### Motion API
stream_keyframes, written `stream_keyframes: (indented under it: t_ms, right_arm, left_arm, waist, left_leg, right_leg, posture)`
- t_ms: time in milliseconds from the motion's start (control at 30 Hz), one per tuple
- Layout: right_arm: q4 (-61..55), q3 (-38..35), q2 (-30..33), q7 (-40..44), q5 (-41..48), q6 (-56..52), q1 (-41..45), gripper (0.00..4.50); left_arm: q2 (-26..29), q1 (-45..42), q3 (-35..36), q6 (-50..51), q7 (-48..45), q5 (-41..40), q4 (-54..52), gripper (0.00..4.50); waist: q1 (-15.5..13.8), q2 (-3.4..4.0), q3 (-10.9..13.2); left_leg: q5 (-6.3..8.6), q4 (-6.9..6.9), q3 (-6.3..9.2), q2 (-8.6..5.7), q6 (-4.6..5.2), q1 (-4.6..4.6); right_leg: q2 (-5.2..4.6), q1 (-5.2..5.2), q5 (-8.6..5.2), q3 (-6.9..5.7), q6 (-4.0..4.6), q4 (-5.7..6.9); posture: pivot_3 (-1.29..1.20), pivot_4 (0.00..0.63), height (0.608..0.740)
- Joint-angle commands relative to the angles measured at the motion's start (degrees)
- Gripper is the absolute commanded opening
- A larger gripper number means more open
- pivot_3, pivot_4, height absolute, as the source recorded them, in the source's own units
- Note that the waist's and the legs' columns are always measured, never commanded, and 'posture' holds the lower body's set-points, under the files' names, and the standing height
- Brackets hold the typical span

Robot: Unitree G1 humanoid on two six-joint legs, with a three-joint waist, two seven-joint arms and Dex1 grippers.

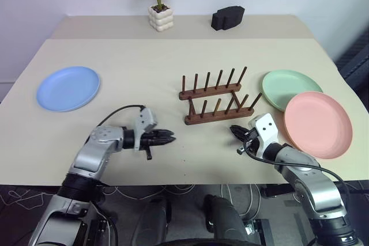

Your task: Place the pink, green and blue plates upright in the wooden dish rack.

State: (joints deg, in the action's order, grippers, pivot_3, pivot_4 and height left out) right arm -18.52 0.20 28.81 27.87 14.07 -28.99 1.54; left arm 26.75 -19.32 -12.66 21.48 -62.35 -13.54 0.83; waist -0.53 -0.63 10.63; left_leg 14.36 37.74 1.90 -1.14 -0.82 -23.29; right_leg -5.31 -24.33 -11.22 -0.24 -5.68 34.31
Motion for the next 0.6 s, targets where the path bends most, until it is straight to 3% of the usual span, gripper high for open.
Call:
stream_keyframes:
  t_ms: [33,267,600]
  right_arm:
    - [2.2,-0.2,-0.1,-1.8,-2.3,0.1,2.2,0.04]
    - [9.6,0.0,-1.9,-5.7,-6.5,1.0,7.0,0.04]
    - [14.2,2.2,-4.3,-6.3,-9.2,4.2,10.4,0.04]
  left_arm:
    - [-3.2,-1.2,-4.0,-1.9,4.2,3.9,0.6,0.93]
    - [-8.8,-4.5,-3.0,-6.6,13.2,7.7,9.2,0.93]
    - [-11.7,-9.1,0.4,-13.5,23.6,10.0,20.8,0.93]
  waist:
    - [-0.3,0.00,0.0]
    - [-0.3,0.00,0.0]
    - [0.1,0.00,-0.1]
  left_leg:
    - [0.00,0.00,0.00,-0.01,0.00,-0.01]
    - [0.00,0.11,0.01,-0.05,0.00,0.01]
    - [0.00,0.19,0.02,-0.02,0.00,0.18]
  right_leg:
    - [0.00,0.00,0.00,0.00,0.00,0.00]
    - [0.02,0.04,0.01,0.00,-0.01,0.06]
    - [0.08,0.20,0.03,0.00,-0.02,0.16]
  posture:
    - [0.00,0.150,0.737]
    - [0.00,0.150,0.737]
    - [0.00,0.150,0.737]
